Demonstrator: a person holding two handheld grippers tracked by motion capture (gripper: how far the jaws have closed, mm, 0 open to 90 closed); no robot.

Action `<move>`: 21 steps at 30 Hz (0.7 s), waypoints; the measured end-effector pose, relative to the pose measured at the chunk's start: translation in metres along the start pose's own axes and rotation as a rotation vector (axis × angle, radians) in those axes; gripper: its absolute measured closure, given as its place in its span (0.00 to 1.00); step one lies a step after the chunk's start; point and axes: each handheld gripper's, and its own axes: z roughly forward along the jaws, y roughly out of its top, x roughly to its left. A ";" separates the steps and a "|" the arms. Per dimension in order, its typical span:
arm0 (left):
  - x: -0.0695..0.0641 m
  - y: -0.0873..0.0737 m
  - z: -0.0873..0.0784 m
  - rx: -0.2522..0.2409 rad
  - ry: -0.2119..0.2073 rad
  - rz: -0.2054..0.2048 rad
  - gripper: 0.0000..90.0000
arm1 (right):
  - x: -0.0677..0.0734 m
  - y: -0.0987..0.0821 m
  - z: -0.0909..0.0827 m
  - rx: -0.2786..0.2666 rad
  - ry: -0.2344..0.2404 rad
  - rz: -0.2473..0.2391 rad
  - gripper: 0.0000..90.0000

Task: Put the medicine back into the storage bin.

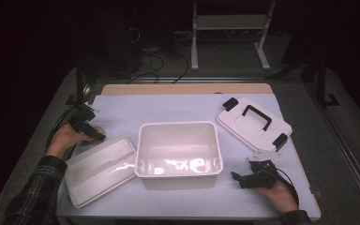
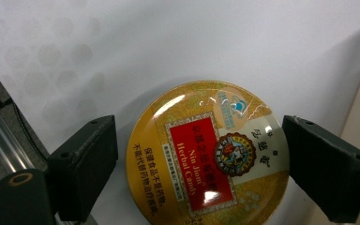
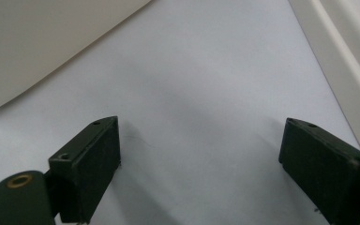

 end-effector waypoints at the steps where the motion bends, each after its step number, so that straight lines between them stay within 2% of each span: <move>1: 0.000 0.000 0.001 0.003 -0.002 -0.001 0.14 | 0.000 0.000 0.000 0.000 0.000 0.001 0.13; 6: -0.001 0.001 0.004 0.032 0.000 0.009 0.17 | 0.000 0.000 0.000 0.000 0.000 0.001 0.13; 13: -0.004 0.002 0.005 0.046 0.020 0.018 0.19 | 0.000 0.000 0.000 0.000 0.000 0.000 0.13; 21: -0.005 0.003 0.004 0.051 0.023 0.018 0.22 | 0.000 0.000 0.000 0.000 0.000 0.000 0.13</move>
